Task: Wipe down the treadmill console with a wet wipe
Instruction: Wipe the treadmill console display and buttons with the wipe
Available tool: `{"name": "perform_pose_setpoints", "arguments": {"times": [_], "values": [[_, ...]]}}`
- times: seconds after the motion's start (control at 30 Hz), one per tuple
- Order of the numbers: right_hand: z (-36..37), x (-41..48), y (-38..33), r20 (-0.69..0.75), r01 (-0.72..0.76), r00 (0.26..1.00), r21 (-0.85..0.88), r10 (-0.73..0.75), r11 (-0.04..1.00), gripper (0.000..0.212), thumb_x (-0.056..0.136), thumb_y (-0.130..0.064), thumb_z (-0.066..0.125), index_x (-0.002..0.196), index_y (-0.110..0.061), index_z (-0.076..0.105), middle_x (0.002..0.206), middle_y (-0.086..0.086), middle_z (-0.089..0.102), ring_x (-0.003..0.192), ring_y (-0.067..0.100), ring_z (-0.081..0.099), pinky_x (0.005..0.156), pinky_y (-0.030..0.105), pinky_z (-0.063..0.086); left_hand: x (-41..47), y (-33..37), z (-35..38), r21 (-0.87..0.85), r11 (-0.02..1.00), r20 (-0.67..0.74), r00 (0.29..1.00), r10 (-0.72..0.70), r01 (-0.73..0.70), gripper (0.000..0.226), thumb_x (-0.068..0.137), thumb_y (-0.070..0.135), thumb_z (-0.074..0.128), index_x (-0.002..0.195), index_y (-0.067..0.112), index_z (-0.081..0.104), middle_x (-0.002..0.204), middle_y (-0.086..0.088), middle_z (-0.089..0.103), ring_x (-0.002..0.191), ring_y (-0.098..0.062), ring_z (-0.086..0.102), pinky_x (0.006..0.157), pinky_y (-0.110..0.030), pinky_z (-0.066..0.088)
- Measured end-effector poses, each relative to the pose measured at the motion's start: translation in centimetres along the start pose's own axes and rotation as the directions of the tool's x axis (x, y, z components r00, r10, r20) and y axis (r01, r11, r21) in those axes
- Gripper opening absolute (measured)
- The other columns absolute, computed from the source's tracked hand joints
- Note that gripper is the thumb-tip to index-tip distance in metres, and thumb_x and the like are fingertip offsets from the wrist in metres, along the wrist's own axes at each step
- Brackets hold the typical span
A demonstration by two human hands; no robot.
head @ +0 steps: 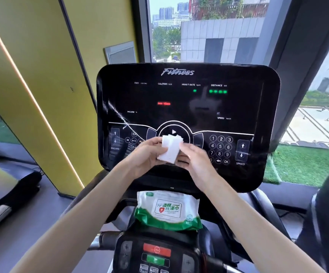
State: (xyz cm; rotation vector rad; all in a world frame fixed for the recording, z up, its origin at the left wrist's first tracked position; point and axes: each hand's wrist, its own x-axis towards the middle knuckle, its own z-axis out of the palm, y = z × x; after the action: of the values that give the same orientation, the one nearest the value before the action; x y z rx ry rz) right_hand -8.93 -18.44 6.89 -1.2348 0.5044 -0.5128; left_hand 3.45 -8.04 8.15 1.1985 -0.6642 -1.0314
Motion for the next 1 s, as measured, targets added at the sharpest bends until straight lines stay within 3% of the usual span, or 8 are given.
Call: {"name": "perform_pose_setpoints", "arguments": {"times": [0.13, 0.2, 0.23, 0.3, 0.37, 0.5, 0.7, 1.0], "values": [[0.9, 0.3, 0.1, -0.086, 0.024, 0.996, -0.08, -0.031, 0.997, 0.004, 0.085, -0.01, 0.062, 0.082, -0.01, 0.065, 0.075, 0.007, 0.069, 0.068, 0.016, 0.063, 0.062, 0.024, 0.051, -0.9, -0.9, 0.4, 0.219, 0.974, -0.247, 0.963, 0.108, -0.053, 0.023, 0.085, -0.003, 0.059, 0.105, 0.006, 0.053, 0.094, -0.006, 0.062, 0.08, -0.014, 0.062, 0.071, -0.026, 0.053], [1.4, 0.4, 0.2, -0.129, 0.059, 0.989, -0.135, -0.076, 0.989, 0.002, 0.084, -0.009, 0.064, 0.083, -0.008, 0.065, 0.075, 0.006, 0.069, 0.067, 0.014, 0.064, 0.062, 0.023, 0.053, -1.4, -1.1, 0.3, 0.453, 0.887, -0.408, 0.863, 0.298, -0.092, 0.022, 0.083, 0.005, 0.065, 0.102, 0.01, 0.054, 0.096, -0.001, 0.059, 0.079, -0.009, 0.057, 0.073, -0.023, 0.049], [1.7, 0.4, 0.2, -0.141, 0.078, 0.985, -0.161, -0.101, 0.984, 0.002, 0.083, -0.009, 0.065, 0.083, -0.007, 0.066, 0.076, 0.007, 0.069, 0.068, 0.014, 0.064, 0.065, 0.024, 0.054, -1.6, -1.1, 0.3, 0.539, 0.835, -0.42, 0.825, 0.377, -0.107, 0.021, 0.083, 0.01, 0.067, 0.1, 0.012, 0.055, 0.095, 0.001, 0.058, 0.076, -0.007, 0.056, 0.071, -0.022, 0.048], [2.2, 0.4, 0.4, -0.128, 0.09, 0.985, -0.169, -0.112, 0.981, 0.005, 0.082, -0.01, 0.066, 0.085, -0.005, 0.066, 0.081, 0.011, 0.071, 0.075, 0.02, 0.067, 0.073, 0.03, 0.055, -2.3, -0.9, 0.7, 0.593, 0.794, -0.311, 0.871, 0.381, -0.136, 0.022, 0.082, 0.018, 0.069, 0.099, 0.014, 0.057, 0.095, 0.001, 0.06, 0.077, -0.007, 0.057, 0.068, -0.022, 0.05], [2.7, 0.2, 0.3, -0.079, 0.083, 0.992, -0.145, -0.095, 0.986, 0.013, 0.086, -0.015, 0.062, 0.085, -0.003, 0.068, 0.083, 0.012, 0.071, 0.078, 0.022, 0.068, 0.074, 0.033, 0.056, -2.8, -1.1, 1.4, 0.583, 0.804, -0.228, 0.926, 0.3, -0.117, 0.026, 0.081, 0.024, 0.071, 0.101, 0.015, 0.058, 0.097, 0.003, 0.063, 0.079, -0.006, 0.059, 0.069, -0.021, 0.052], [3.3, 0.1, 0.1, -0.036, 0.093, 0.994, -0.133, -0.099, 0.987, 0.035, 0.096, -0.021, 0.045, 0.082, -0.007, 0.073, 0.083, 0.008, 0.073, 0.082, 0.018, 0.066, 0.078, 0.026, 0.05, -2.9, -1.4, 0.7, 0.464, 0.878, -0.352, 0.886, 0.302, -0.116, 0.022, 0.08, 0.016, 0.071, 0.098, 0.009, 0.06, 0.096, -0.004, 0.063, 0.084, -0.011, 0.061, 0.075, -0.024, 0.052], [3.1, 0.4, 0.6, -0.072, 0.104, 0.989, -0.251, -0.126, 0.962, 0.015, 0.086, -0.012, 0.063, 0.1, -0.011, 0.067, 0.086, 0.001, 0.065, 0.08, 0.012, 0.061, 0.074, 0.022, 0.049, -3.3, -0.7, -1.3, -0.006, 0.995, -0.359, 0.929, 0.094, -0.103, 0.013, 0.085, -0.003, 0.057, 0.084, 0.01, 0.058, 0.088, -0.008, 0.065, 0.085, -0.024, 0.064, 0.088, -0.047, 0.05], [3.4, -0.2, 1.2, 0.058, -0.013, 0.998, -0.134, 0.021, 0.991, 0.017, 0.088, -0.024, 0.062, 0.087, -0.009, 0.069, 0.079, 0.004, 0.07, 0.076, 0.014, 0.063, 0.075, 0.028, 0.046, -3.3, -1.1, -1.5, -0.123, 0.986, -0.373, 0.926, 0.062, -0.116, 0.012, 0.087, -0.004, 0.055, 0.089, 0.007, 0.057, 0.085, -0.008, 0.066, 0.079, -0.019, 0.065, 0.076, -0.035, 0.055]]}}
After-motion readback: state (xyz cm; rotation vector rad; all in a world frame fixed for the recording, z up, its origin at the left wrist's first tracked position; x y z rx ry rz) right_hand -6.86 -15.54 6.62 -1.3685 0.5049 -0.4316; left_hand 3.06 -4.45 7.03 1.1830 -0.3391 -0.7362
